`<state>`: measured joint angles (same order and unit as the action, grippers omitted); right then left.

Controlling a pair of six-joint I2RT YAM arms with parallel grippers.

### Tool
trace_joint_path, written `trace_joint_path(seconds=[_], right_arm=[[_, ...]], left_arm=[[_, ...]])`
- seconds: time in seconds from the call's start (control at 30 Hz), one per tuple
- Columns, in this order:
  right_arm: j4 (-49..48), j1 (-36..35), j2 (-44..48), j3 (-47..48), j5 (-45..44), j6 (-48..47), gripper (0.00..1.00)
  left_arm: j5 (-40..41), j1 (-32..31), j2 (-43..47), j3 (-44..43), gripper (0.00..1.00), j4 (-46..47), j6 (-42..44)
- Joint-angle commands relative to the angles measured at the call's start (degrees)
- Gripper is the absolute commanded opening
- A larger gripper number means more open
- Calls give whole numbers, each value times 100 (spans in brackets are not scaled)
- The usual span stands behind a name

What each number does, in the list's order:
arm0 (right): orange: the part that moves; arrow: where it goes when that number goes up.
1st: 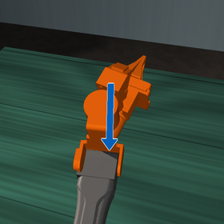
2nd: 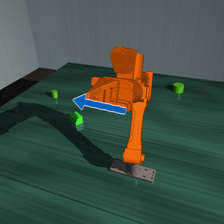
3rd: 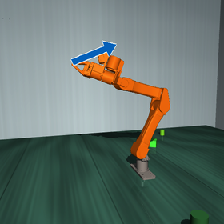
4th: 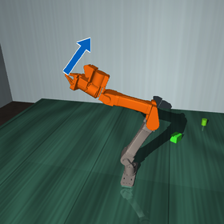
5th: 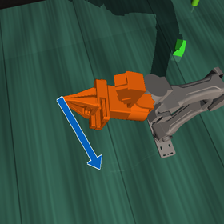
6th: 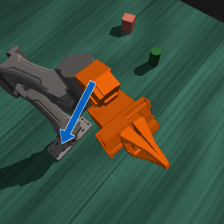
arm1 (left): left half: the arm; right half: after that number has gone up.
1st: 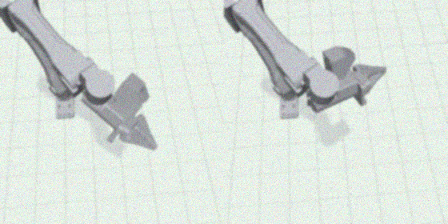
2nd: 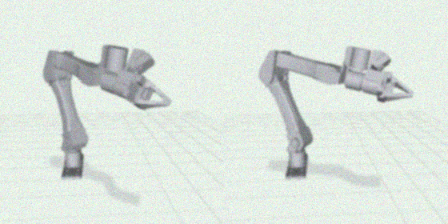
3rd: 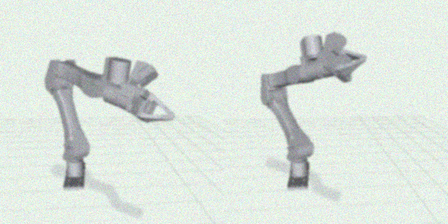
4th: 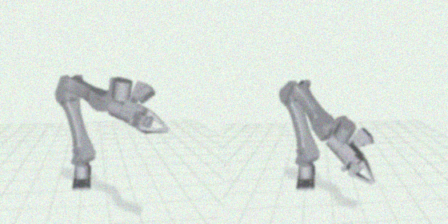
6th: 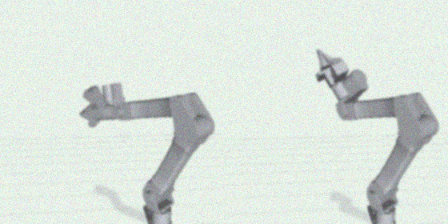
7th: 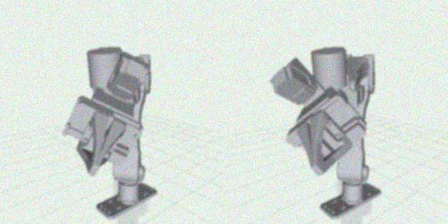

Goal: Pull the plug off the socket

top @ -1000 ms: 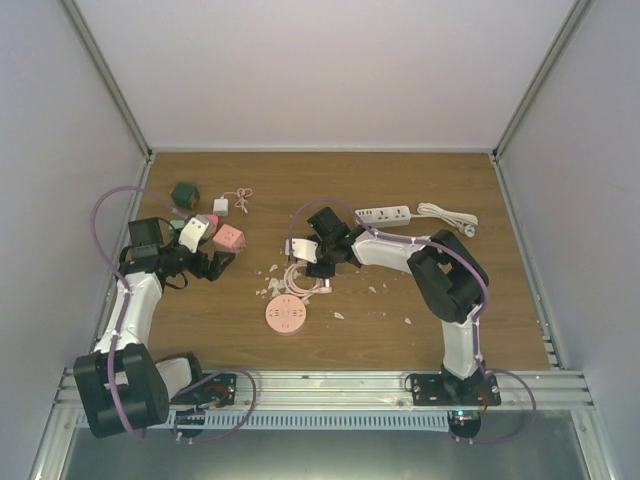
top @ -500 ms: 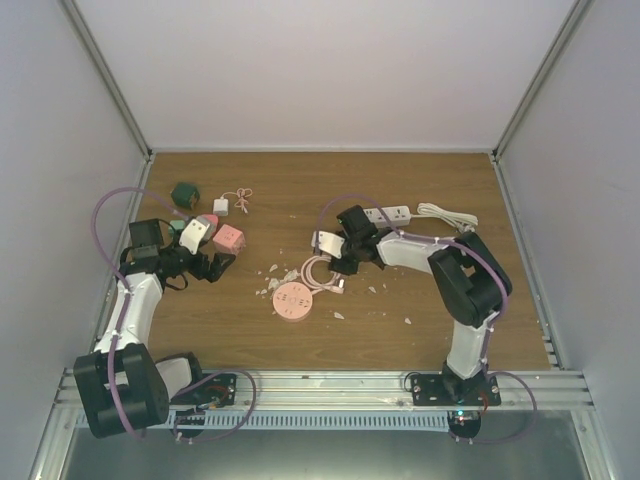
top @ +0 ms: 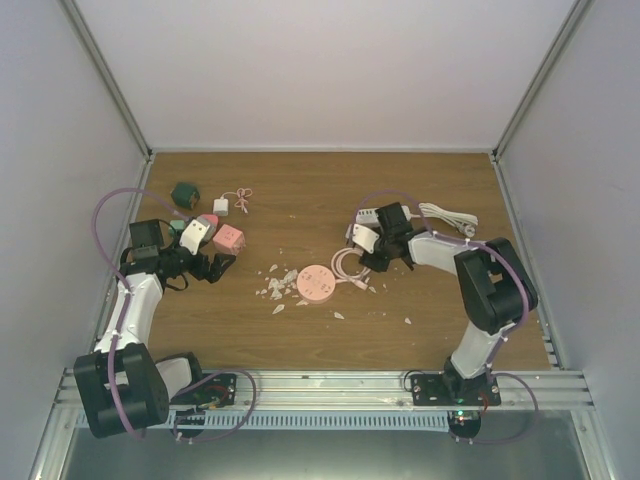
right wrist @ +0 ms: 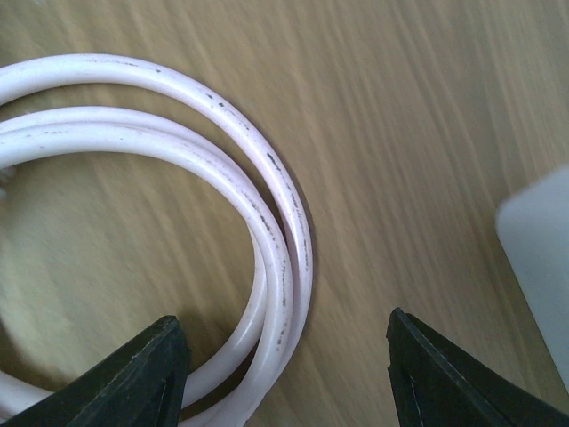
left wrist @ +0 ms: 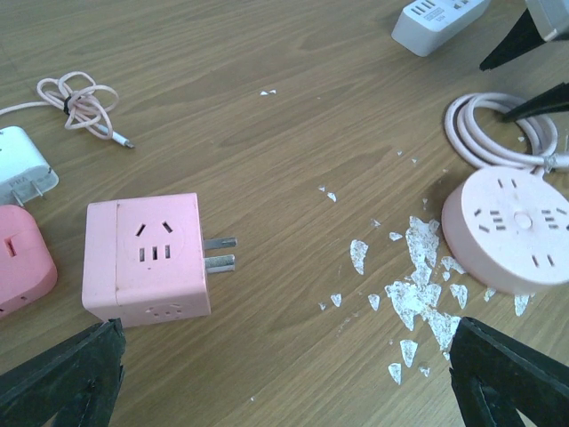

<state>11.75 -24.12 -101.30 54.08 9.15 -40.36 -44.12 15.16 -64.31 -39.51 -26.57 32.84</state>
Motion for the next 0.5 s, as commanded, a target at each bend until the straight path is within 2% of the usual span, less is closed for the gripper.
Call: trace_joint_path(seconds=[0.0, 0.47], right_arm=[[535, 587, -162, -328, -397, -306, 62], [658, 2476, 5, -443, 5, -789, 62]], left_arm=[[-131, 22, 25, 65, 99, 81, 73], [-131, 21, -133, 21, 99, 99, 43]])
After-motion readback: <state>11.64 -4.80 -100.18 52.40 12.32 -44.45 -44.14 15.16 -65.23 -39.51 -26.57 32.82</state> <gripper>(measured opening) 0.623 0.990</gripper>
